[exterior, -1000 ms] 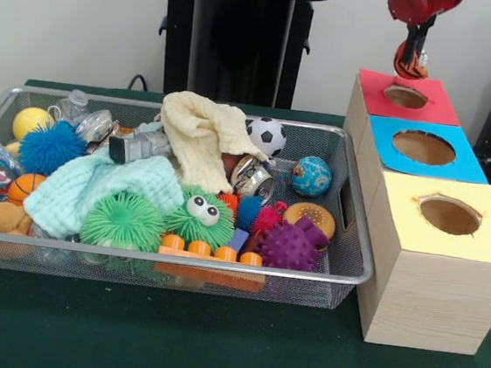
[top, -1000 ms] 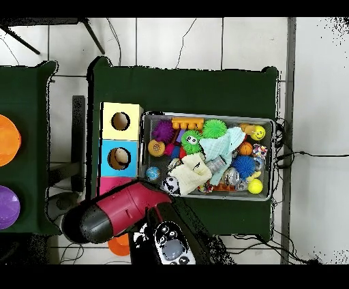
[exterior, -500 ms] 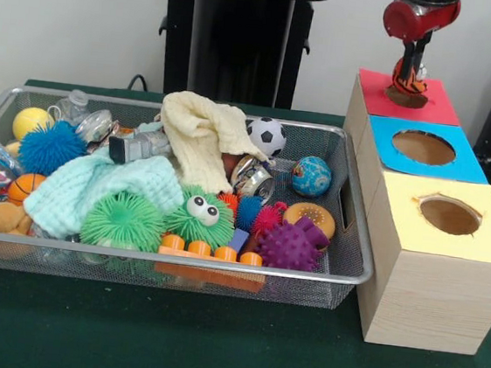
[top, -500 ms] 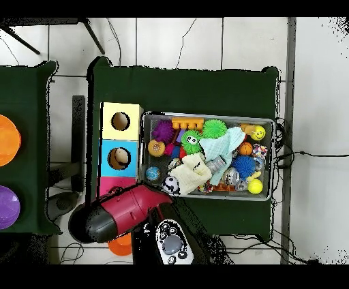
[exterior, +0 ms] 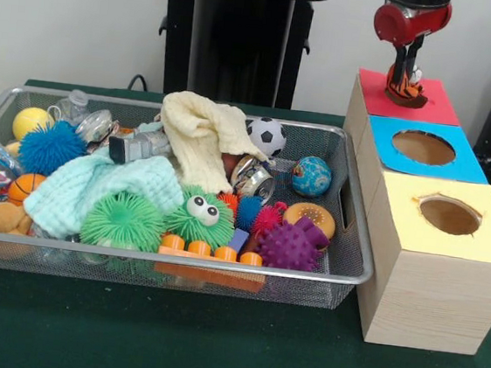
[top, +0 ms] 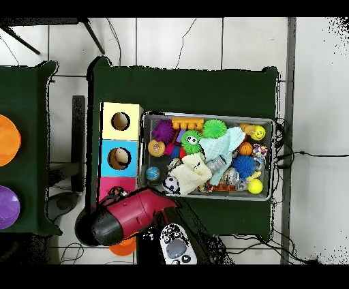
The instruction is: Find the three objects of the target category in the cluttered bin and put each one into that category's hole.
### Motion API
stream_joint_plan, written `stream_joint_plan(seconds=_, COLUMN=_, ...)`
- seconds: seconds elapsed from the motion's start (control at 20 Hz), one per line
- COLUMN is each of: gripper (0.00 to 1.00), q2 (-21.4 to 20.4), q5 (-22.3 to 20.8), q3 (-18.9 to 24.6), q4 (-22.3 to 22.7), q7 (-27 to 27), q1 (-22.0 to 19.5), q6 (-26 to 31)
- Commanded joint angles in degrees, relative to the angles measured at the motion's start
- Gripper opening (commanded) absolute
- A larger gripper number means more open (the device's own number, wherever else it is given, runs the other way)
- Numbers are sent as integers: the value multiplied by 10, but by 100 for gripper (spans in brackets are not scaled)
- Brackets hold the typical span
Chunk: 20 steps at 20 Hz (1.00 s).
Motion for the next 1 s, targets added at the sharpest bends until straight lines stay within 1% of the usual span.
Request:
stream_joint_plan(seconds=0.05, gripper=0, q2=49, q5=-2, q3=-42, q4=15, q7=115, q1=6, q6=-50)
stream_joint_plan(seconds=0.25, gripper=0, q2=63, q5=-8, q3=-60, q4=11, q7=114, q1=17, q6=-70)
stream_joint_plan(seconds=0.3, gripper=0, q2=77, q5=-9, q3=-67, q4=4, q7=116, q1=23, q6=-77)
stream_joint_plan(seconds=0.35, gripper=0, q2=82, q5=-10, q3=-71, q4=3, q7=116, q1=26, q6=-84)
stream_joint_plan(seconds=0.4, gripper=0, q2=91, q5=-7, q3=-75, q4=-7, q7=117, q1=32, q6=-87)
stream_joint_plan(seconds=0.55, gripper=0, q2=93, q5=6, q3=-74, q4=-16, q7=111, q1=38, q6=-80)
stream_joint_plan(seconds=0.7, gripper=0, q2=94, q5=13, q3=-73, q4=-13, q7=106, q1=38, q6=-83)
stream_joint_plan(seconds=1.0, gripper=0, q2=100, q5=19, q3=-79, q4=-17, q7=101, q1=42, q6=-88)
